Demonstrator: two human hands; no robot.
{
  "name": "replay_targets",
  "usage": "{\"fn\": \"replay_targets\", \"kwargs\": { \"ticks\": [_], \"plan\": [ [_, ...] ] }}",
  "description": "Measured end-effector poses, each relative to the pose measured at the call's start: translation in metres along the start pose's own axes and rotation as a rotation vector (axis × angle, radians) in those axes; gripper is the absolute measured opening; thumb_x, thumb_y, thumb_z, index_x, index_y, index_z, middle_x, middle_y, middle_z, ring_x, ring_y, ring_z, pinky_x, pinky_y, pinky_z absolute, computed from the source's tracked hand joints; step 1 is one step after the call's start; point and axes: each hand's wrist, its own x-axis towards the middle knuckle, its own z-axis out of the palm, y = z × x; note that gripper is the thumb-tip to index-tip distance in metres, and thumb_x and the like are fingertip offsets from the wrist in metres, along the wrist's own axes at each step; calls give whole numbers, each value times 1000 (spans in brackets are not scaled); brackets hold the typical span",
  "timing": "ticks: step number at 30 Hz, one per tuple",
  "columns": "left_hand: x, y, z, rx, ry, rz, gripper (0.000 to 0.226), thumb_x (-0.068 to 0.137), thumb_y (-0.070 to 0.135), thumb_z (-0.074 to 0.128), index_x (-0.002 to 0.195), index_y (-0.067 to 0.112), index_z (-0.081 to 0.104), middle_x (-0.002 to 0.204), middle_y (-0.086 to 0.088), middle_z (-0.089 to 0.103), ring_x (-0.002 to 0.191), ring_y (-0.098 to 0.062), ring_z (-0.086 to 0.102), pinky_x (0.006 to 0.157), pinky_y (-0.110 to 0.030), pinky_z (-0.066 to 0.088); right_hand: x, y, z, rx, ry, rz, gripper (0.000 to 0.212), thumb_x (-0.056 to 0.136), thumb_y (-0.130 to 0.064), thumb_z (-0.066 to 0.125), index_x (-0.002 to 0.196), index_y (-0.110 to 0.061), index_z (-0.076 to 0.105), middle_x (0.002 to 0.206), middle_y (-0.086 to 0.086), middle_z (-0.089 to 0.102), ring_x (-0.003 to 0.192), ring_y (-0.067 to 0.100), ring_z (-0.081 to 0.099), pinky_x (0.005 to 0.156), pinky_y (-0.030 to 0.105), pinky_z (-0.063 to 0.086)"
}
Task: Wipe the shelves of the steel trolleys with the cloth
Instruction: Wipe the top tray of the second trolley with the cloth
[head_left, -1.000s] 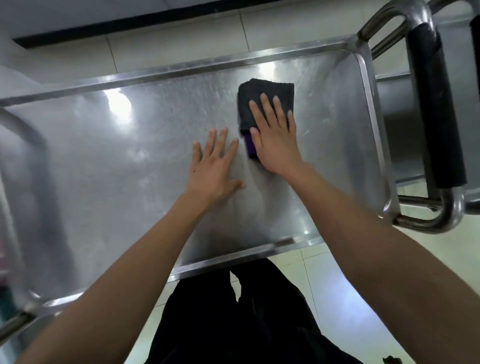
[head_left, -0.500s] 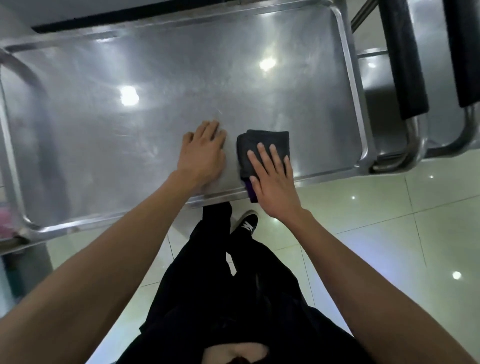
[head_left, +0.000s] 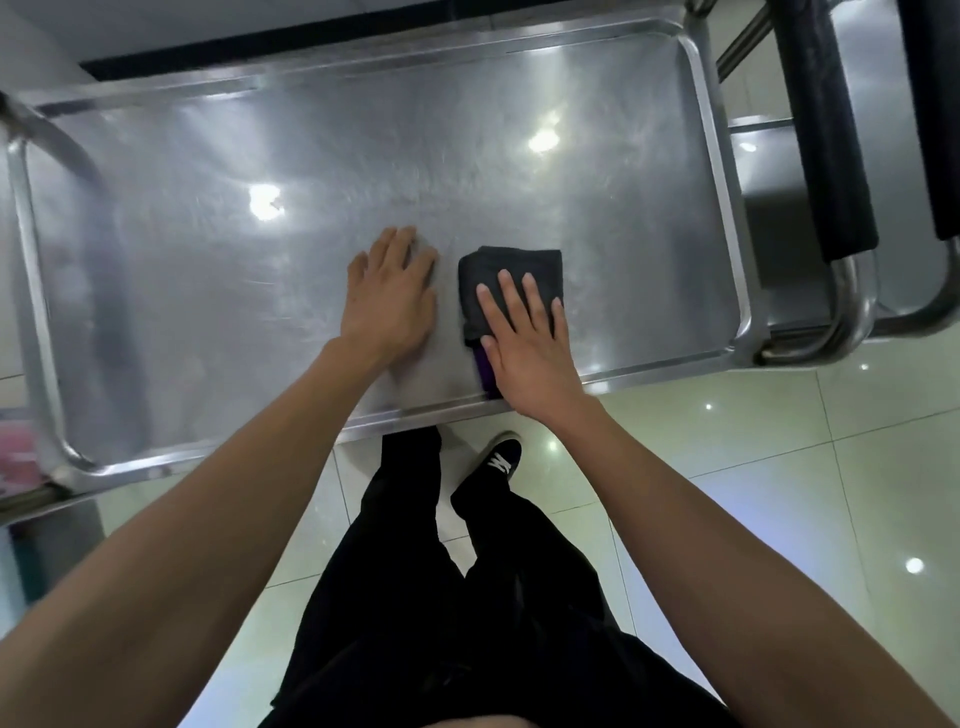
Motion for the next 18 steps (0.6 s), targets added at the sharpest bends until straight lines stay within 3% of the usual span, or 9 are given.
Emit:
{"fn": "replay_targets", "kwargs": {
  "ticks": [6,11,18],
  "plan": [
    [32,-42,-20,-22,87,-77,38,98,25,47,134,18,56,150,-12,40,142,-31,30,114,-55,29,90,-26,-23,-2,-12,13,61,106,-38,25,159,-28,-3,168,1,-8,153,26,-13,123,53,0],
    [41,-56,-22,-11,44,-75,37,99,26,47,132,23,62,144,-10,45,136,-31,37,106,-49,36,173,-45,-45,19,-34,41,60,107,-37,25,159,-30,-3,167,-2,-11,153,25,-15,122,51,-4],
    [35,-74,-20,24,-60,26,52,97,36,52,147,30,45,157,-12,31,146,-31,26,114,-51,27,266,-71,-70,19,-16,78,61,106,-35,27,160,-28,-2,167,0,-11,153,26,-14,121,51,-6]
  ]
}}
